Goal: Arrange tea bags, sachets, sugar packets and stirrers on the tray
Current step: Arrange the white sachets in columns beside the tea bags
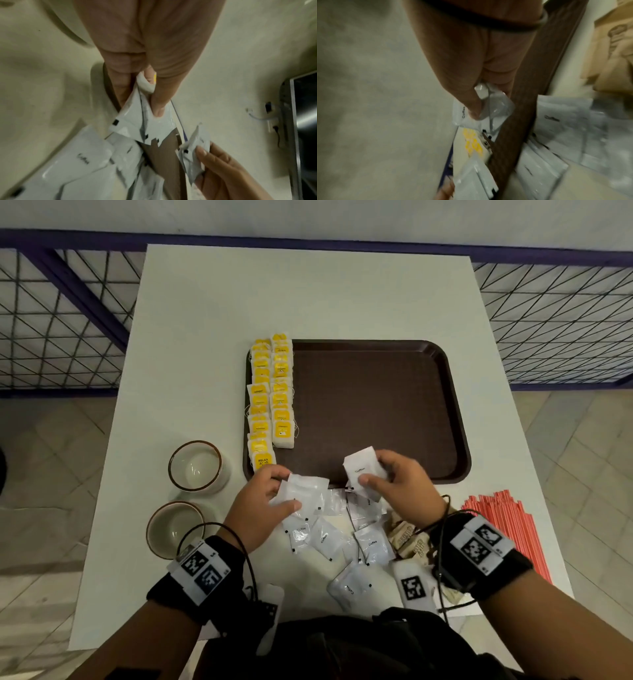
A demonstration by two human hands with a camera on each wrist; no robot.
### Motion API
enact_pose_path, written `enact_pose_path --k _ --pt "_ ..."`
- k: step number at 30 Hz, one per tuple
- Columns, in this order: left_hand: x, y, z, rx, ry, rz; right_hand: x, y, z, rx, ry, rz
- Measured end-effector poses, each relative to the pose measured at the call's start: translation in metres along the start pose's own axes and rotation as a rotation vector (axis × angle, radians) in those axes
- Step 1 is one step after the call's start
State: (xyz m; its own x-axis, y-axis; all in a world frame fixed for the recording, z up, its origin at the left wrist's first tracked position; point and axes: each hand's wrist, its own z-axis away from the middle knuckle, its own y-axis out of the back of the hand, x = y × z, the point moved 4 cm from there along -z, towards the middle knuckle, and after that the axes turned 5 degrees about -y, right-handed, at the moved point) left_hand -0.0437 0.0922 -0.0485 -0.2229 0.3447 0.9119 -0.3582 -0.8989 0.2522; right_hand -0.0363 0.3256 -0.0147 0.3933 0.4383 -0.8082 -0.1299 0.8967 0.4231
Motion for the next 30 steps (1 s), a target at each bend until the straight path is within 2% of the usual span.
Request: enact_pose_path --k 2,4,6,8,11,13,16,18,20,21,24,28,30 --pt "0.006 0.005 -0.003 0.030 -0.005 0.042 -0.005 0.008 0.001 -0.073 -0.039 -0.130" --pt "0.014 0.008 -0.007 0.044 -0.009 0.092 -0.009 0.003 0.003 -0.221 -0.076 -0.229" --pt "0.025 0.007 -0.009 0.031 -0.031 0.145 -0.014 -0.009 0.006 -0.356 -0.062 -0.191" --pt "0.035 0.003 -0.010 -0.005 -0.062 0.151 -0.021 -0.025 0.008 -0.432 -0.024 -0.152" --pt "0.040 -0.002 -0.011 -0.001 -0.066 0.253 -0.027 -0.038 0.007 -0.367 -0.009 -0.211" --pt "0.044 -0.005 -0.010 -0.023 -0.006 0.445 -0.029 -0.041 0.007 -0.331 -0.027 -0.317" --pt "0.053 -0.016 -0.005 -0.202 0.138 0.678 -0.033 -0.046 0.010 -0.374 -0.048 -0.447" --pt "0.054 -0.020 -0.003 -0.269 0.197 0.850 -0.035 -0.050 0.013 -0.403 -0.068 -0.525" --pt "0.057 -0.019 -0.003 -0.251 0.231 1.035 -0.035 -0.051 0.013 -0.390 -0.078 -0.590" --pt "0.056 -0.018 -0.005 -0.194 0.233 1.083 -0.035 -0.050 0.012 -0.373 -0.081 -0.622" --pt "0.053 -0.014 -0.010 -0.054 0.172 1.085 -0.033 -0.047 0.009 -0.328 -0.077 -0.646" --pt "0.054 -0.018 -0.011 -0.095 0.108 0.933 -0.039 -0.045 0.009 -0.323 -0.019 -0.460" --pt "0.054 -0.017 -0.012 -0.078 0.085 0.930 -0.039 -0.041 0.009 -0.304 -0.004 -0.402"
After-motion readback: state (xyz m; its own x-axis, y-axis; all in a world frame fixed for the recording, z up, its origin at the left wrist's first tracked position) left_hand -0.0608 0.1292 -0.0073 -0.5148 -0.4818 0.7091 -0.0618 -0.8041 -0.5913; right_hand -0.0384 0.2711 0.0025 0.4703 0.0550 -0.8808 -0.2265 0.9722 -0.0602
